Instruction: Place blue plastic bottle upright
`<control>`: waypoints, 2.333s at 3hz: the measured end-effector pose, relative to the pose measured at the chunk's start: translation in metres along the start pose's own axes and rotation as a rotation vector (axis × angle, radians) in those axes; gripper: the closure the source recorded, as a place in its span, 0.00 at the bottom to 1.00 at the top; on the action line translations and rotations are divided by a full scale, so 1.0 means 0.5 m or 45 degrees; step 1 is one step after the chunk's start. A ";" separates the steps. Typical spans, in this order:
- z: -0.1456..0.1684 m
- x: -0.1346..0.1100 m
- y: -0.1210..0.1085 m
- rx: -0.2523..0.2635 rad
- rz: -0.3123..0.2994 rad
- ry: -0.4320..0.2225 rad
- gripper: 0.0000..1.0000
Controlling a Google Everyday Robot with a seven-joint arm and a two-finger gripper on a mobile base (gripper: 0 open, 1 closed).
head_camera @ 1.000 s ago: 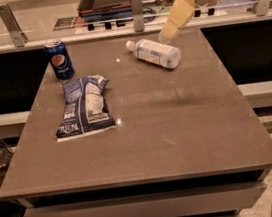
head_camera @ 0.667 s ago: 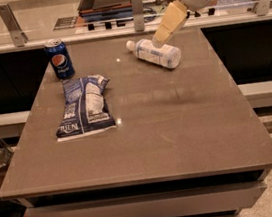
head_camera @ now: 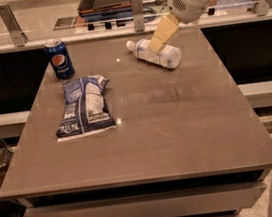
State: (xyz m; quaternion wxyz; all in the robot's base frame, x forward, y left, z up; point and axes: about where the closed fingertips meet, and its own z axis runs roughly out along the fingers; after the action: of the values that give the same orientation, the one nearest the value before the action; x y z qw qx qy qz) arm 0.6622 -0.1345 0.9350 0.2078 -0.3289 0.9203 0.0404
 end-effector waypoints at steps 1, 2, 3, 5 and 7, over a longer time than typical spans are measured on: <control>0.021 -0.003 -0.015 0.027 -0.031 0.034 0.00; 0.024 0.004 -0.030 0.085 -0.024 0.009 0.00; 0.043 0.000 -0.044 0.195 0.000 -0.110 0.00; 0.060 -0.021 -0.055 0.145 -0.027 -0.093 0.00; 0.136 -0.060 -0.057 0.017 -0.081 -0.021 0.00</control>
Offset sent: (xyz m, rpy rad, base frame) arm 0.0234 -0.0175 -0.0168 -0.0580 -0.1602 -0.0569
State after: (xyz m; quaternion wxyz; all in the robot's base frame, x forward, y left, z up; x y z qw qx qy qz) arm 0.7249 -0.1245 0.8872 0.2188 -0.3563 0.9079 0.0305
